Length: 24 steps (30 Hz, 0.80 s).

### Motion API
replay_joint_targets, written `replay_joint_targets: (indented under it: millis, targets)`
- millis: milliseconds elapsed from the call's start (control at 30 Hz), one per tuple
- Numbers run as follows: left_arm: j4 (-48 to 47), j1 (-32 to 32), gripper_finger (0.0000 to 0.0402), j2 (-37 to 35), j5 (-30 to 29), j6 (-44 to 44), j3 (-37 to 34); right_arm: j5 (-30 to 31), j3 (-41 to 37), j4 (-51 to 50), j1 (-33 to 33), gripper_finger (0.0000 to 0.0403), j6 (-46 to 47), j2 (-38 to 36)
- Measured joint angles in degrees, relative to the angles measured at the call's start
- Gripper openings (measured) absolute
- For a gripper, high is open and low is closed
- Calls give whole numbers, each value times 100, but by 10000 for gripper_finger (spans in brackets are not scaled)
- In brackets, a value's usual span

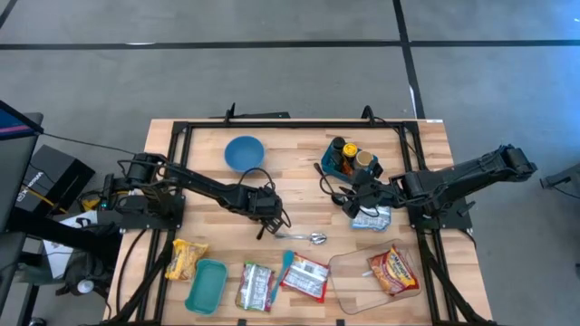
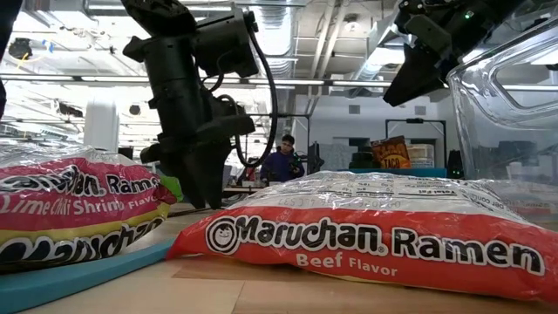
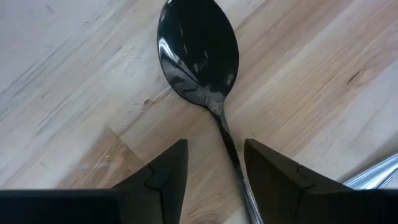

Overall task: Pick & Place Food Item
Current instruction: Put the left black spoon into the green bin

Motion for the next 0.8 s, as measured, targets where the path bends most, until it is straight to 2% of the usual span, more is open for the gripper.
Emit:
replay_joint_targets:
  millis: [800]
  targets:
    - [-322,0,95,26,-199,251,-7,-1,0,0,0,150,-2,0]
